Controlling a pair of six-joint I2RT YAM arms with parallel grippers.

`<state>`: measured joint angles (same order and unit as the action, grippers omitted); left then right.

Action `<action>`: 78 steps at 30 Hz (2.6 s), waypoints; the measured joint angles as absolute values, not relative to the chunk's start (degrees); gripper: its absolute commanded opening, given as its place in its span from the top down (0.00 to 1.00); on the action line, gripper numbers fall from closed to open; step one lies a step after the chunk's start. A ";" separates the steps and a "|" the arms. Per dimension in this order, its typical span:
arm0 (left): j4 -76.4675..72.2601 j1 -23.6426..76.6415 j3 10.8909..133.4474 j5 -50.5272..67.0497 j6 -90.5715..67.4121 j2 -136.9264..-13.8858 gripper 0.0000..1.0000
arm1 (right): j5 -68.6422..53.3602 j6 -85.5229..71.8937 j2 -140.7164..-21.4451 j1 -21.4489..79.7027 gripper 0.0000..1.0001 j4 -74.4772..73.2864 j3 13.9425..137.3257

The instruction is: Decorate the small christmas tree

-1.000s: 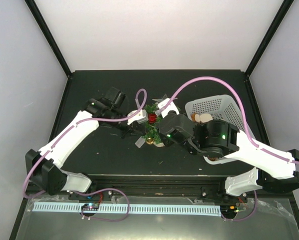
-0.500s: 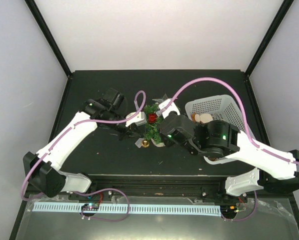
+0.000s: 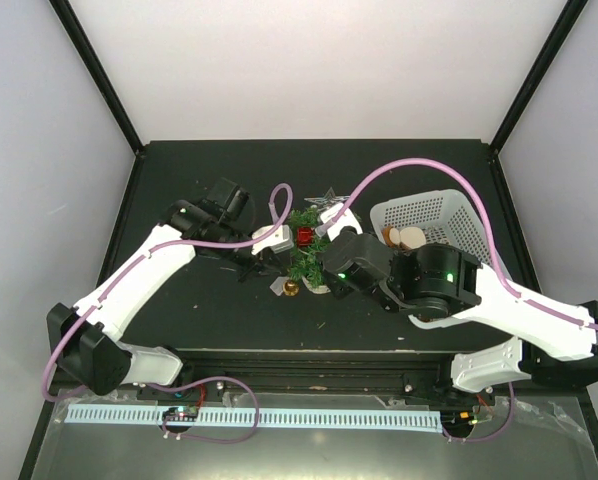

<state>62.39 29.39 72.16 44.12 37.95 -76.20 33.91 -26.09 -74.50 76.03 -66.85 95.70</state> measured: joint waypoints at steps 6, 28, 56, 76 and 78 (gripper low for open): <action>60.77 29.39 71.46 43.46 37.91 -76.42 0.99 | 33.85 -26.63 -74.17 76.03 0.54 -66.85 95.20; 59.07 29.39 69.78 40.73 37.89 -76.71 0.98 | 33.34 -27.33 -74.17 76.03 0.53 -66.76 94.30; 56.14 29.39 69.19 38.68 37.30 -78.26 0.98 | 32.91 -27.49 -74.17 76.03 0.53 -66.00 94.00; 52.84 29.39 69.34 37.65 36.40 -81.01 0.98 | 32.86 -27.16 -74.17 76.03 0.53 -65.95 94.00; 52.56 29.39 69.91 37.69 36.05 -82.02 0.98 | 32.84 -27.14 -74.17 76.03 0.53 -65.95 94.00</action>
<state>52.56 29.39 69.91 37.69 36.05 -82.02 32.84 -27.14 -74.17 76.03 -65.95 94.00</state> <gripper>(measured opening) 0.019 0.467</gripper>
